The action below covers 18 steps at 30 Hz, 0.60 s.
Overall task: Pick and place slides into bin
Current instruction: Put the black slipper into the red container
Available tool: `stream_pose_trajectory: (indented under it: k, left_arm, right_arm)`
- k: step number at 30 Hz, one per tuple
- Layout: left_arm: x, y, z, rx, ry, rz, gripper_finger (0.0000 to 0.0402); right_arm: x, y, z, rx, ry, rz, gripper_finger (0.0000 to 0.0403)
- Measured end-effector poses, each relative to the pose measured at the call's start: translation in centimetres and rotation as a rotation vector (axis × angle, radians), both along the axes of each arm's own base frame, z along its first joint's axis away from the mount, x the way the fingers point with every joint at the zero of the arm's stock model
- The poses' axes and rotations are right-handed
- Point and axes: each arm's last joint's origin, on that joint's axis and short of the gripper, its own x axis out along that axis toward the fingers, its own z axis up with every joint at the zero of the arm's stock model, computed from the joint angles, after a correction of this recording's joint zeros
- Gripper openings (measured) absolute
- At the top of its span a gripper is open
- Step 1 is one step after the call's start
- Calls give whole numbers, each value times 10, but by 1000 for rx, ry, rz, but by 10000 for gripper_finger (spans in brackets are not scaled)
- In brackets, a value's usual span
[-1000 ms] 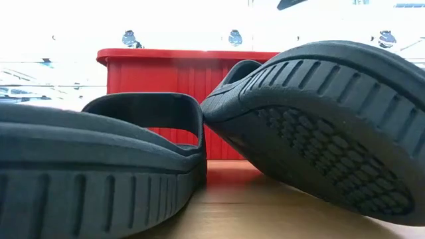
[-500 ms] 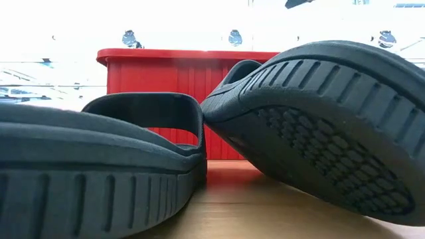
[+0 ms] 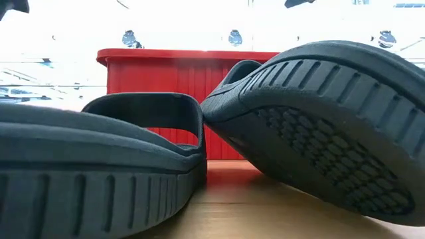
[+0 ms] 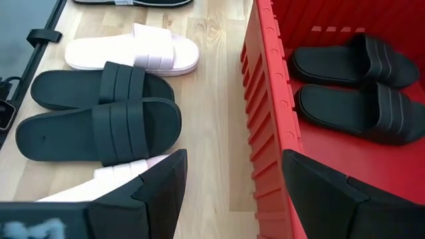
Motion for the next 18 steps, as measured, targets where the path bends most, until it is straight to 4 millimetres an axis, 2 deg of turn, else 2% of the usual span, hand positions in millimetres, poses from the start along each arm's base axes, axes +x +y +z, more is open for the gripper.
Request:
stream_pose_trajectory:
  k: [9, 18]
  left_arm:
    - [-7, -36, -42, -171, 44, -11, 159]
    - [-21, -61, -80, -195, -10, -52, 159]
  right_arm:
    - [0, 0, 0, 7, -4, -7, 235]
    - [0, 0, 0, 6, -4, -8, 235]
